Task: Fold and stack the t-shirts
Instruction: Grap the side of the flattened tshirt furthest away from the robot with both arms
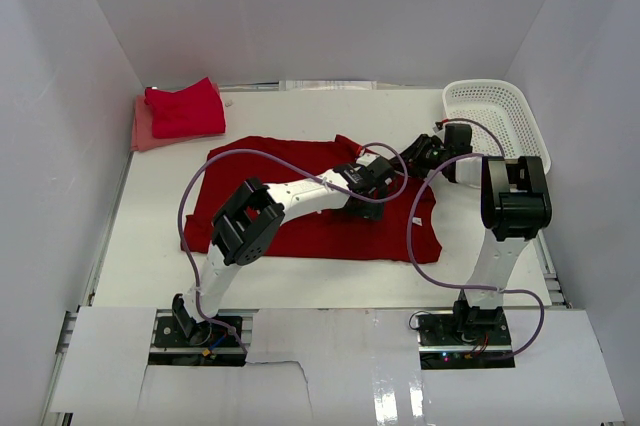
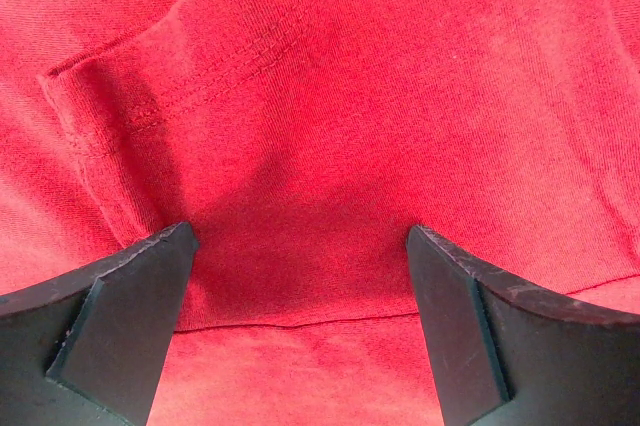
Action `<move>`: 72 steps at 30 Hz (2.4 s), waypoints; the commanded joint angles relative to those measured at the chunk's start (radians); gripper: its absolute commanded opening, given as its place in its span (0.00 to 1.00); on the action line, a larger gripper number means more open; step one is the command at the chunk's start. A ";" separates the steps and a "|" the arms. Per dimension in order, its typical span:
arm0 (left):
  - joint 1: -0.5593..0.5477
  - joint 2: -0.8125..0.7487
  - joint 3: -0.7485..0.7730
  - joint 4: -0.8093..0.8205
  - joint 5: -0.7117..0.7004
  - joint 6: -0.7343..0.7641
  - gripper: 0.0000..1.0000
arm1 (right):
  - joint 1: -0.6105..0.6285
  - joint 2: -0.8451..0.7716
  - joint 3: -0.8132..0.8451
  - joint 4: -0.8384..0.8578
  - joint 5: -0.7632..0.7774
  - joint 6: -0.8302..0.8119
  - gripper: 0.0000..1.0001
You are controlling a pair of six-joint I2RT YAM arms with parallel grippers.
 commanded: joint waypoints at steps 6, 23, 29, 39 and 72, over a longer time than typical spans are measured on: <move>-0.033 0.120 -0.127 -0.206 0.160 -0.028 0.98 | -0.006 0.070 0.116 0.060 0.045 -0.015 0.22; -0.033 0.109 -0.153 -0.200 0.159 -0.031 0.98 | -0.014 0.319 0.529 0.048 -0.115 -0.107 0.22; -0.033 0.112 -0.154 -0.197 0.162 -0.026 0.98 | -0.014 0.303 0.561 0.150 -0.222 -0.109 0.18; -0.033 0.111 -0.157 -0.197 0.162 -0.025 0.98 | -0.015 0.384 0.750 -0.040 -0.244 -0.222 0.08; -0.113 0.089 -0.199 -0.197 0.234 -0.043 0.98 | -0.021 0.433 0.998 -0.574 0.040 -0.537 0.65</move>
